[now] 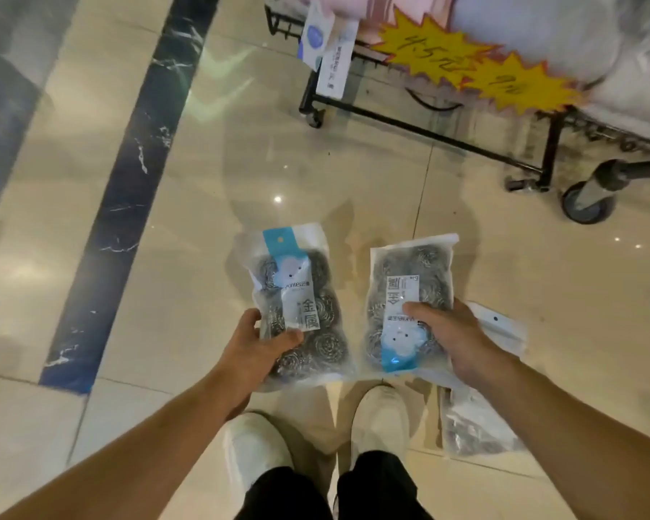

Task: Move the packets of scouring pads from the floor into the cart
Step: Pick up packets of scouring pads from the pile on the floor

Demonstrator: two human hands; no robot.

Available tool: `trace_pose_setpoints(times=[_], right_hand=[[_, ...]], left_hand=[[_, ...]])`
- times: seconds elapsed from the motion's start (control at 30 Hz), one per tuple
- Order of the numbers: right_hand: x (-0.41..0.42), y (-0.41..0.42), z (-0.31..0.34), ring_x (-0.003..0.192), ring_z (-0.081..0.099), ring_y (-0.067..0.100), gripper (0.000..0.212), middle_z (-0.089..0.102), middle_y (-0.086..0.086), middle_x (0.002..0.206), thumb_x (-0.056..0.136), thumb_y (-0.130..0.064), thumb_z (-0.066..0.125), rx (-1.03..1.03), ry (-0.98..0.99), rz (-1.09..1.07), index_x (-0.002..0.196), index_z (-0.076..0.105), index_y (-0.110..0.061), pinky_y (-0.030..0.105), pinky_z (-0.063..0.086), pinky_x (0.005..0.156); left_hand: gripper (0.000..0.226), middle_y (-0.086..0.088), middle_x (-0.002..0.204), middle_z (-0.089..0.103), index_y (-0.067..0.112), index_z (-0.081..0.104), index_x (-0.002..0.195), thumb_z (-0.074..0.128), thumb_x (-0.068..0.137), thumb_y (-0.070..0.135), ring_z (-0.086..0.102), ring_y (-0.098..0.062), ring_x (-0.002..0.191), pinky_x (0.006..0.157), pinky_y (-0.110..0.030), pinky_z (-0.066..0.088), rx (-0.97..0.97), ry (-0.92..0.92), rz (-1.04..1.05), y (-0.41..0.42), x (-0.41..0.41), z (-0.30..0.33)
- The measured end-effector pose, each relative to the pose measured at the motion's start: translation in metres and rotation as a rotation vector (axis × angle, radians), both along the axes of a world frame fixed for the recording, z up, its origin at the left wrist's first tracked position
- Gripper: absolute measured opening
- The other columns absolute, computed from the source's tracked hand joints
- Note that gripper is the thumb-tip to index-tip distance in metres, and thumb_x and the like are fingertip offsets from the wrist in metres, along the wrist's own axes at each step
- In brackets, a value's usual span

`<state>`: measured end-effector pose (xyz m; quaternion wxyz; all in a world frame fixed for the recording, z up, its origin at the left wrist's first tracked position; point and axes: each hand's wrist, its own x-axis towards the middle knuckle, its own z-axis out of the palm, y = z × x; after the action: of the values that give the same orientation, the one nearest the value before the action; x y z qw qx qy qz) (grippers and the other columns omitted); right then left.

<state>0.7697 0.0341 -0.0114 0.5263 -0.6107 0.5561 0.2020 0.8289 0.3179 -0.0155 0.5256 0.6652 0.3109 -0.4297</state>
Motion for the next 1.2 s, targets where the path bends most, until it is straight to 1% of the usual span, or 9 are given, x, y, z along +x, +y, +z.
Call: trace_pose_setpoints(times=[0.13, 0.23, 0.4, 0.5, 0.6, 0.8, 1.03, 1.13, 1.2], right_hand=[[-0.014, 0.001, 0.136, 0.093, 0.079, 0.031, 0.029, 0.082, 0.012, 0.102, 0.085, -0.016, 0.084, 0.15, 0.009, 0.01, 0.113, 0.073, -0.015, 0.042, 0.064, 0.083], [-0.022, 0.005, 0.241, 0.078, 0.081, 0.023, 0.026, 0.083, 0.008, 0.092, 0.085, -0.01, 0.083, 0.13, -0.049, 0.019, 0.11, 0.075, -0.015, 0.033, 0.065, 0.064], [-0.052, 0.014, 0.404, 0.096, 0.079, 0.024, 0.031, 0.083, 0.0, 0.102, 0.081, -0.013, 0.088, 0.074, -0.141, 0.146, 0.107, 0.076, -0.025, 0.048, 0.065, 0.091], [-0.067, 0.024, 0.493, 0.098, 0.078, 0.019, 0.035, 0.082, -0.005, 0.103, 0.075, -0.024, 0.092, 0.033, -0.214, 0.169, 0.104, 0.075, -0.032, 0.049, 0.064, 0.094], [-0.078, 0.029, 0.558, 0.099, 0.078, 0.022, 0.037, 0.082, -0.003, 0.103, 0.074, -0.022, 0.093, 0.01, -0.303, 0.112, 0.104, 0.074, -0.031, 0.052, 0.063, 0.094], [-0.085, 0.021, 0.634, 0.1, 0.079, 0.027, 0.037, 0.083, 0.002, 0.105, 0.081, -0.013, 0.089, 0.052, -0.427, 0.084, 0.113, 0.073, -0.026, 0.058, 0.062, 0.095], [-0.103, -0.005, 0.688, 0.104, 0.078, 0.029, 0.042, 0.082, 0.005, 0.112, 0.085, -0.008, 0.085, 0.122, -0.551, 0.102, 0.122, 0.07, -0.021, 0.055, 0.061, 0.096], [-0.111, -0.011, 0.699, 0.106, 0.077, 0.034, 0.047, 0.081, 0.009, 0.115, 0.081, -0.009, 0.088, 0.15, -0.595, 0.034, 0.124, 0.071, -0.019, 0.06, 0.059, 0.099], [-0.115, -0.011, 0.707, 0.106, 0.077, 0.037, 0.052, 0.081, 0.011, 0.114, 0.07, -0.02, 0.095, 0.158, -0.623, -0.024, 0.118, 0.075, -0.021, 0.06, 0.059, 0.099]], left_hand=[[0.049, -0.006, 0.112, 0.079, 0.024, 0.059, 0.122, 0.087, 0.083, 0.015, 0.079, -0.026, 0.097, 0.086, -0.047, 0.064, -0.036, -0.038, -0.027, 0.011, -0.013, 0.123], [0.051, -0.007, 0.11, 0.08, 0.02, 0.059, 0.126, 0.085, 0.083, 0.011, 0.079, -0.025, 0.095, 0.078, -0.04, 0.064, -0.093, -0.082, -0.023, 0.013, -0.019, 0.221], [0.067, -0.009, 0.11, 0.08, 0.015, 0.053, 0.133, 0.084, 0.073, 0.013, 0.079, -0.026, 0.097, 0.074, -0.033, 0.066, -0.219, -0.209, -0.036, 0.023, -0.036, 0.395], [0.067, -0.009, 0.118, 0.078, 0.02, 0.051, 0.133, 0.087, 0.076, 0.013, 0.078, -0.025, 0.104, 0.081, -0.037, 0.066, -0.25, -0.254, -0.129, 0.031, -0.045, 0.494], [0.064, -0.008, 0.116, 0.076, 0.025, 0.048, 0.133, 0.08, 0.082, 0.005, 0.079, -0.021, 0.097, 0.072, -0.03, 0.065, -0.228, -0.326, -0.153, 0.034, -0.052, 0.561], [0.068, 0.007, 0.118, 0.078, 0.025, 0.053, 0.135, 0.079, 0.076, 0.009, 0.078, -0.014, 0.103, 0.071, -0.023, 0.063, -0.269, -0.458, -0.149, 0.033, -0.076, 0.643], [0.091, 0.0, 0.121, 0.078, 0.026, 0.049, 0.148, 0.087, 0.069, 0.001, 0.076, -0.018, 0.11, 0.082, -0.027, 0.064, -0.303, -0.498, -0.209, 0.014, -0.074, 0.674], [0.083, -0.003, 0.12, 0.079, 0.022, 0.049, 0.148, 0.076, 0.075, -0.005, 0.076, -0.019, 0.108, 0.08, -0.027, 0.064, -0.325, -0.519, -0.25, 0.002, -0.056, 0.679], [0.084, 0.0, 0.118, 0.079, 0.019, 0.051, 0.145, 0.089, 0.072, 0.006, 0.076, -0.018, 0.108, 0.077, -0.022, 0.063, -0.328, -0.556, -0.316, -0.007, -0.043, 0.682]])
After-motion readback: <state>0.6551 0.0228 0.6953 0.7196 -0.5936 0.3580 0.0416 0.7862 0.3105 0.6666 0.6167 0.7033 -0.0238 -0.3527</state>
